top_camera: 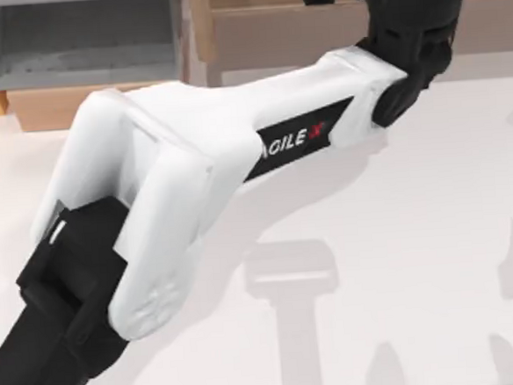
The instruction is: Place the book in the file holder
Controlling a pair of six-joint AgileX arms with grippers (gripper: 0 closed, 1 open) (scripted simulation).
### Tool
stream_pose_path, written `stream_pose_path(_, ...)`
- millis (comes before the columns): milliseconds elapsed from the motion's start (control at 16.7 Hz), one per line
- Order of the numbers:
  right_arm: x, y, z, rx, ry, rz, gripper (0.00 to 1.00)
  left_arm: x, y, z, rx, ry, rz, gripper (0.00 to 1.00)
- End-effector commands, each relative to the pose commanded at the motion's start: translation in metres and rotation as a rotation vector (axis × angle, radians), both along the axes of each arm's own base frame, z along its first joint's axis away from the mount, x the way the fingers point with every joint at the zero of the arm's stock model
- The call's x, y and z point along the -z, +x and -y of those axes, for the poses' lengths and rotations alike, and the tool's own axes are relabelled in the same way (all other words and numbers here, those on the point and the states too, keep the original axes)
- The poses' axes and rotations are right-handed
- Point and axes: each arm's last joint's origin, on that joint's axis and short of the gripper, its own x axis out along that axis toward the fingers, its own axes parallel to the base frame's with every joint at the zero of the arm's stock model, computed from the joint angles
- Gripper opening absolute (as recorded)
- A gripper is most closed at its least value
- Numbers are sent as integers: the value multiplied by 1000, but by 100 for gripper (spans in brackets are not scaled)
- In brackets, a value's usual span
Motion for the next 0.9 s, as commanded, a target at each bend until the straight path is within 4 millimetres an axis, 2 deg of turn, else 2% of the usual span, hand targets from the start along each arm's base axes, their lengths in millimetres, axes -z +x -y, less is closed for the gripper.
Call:
stream_pose_path(360,0,0,0,0,0,0,100,0,3,-1,0,2,-2,100)
stream_pose_path(660,0,0,0,0,0,0,100,-1,19,0,0,-1,1,100)
stream_pose_path(900,0,0,0,0,0,0,100,0,20,0,0,0,0,100)
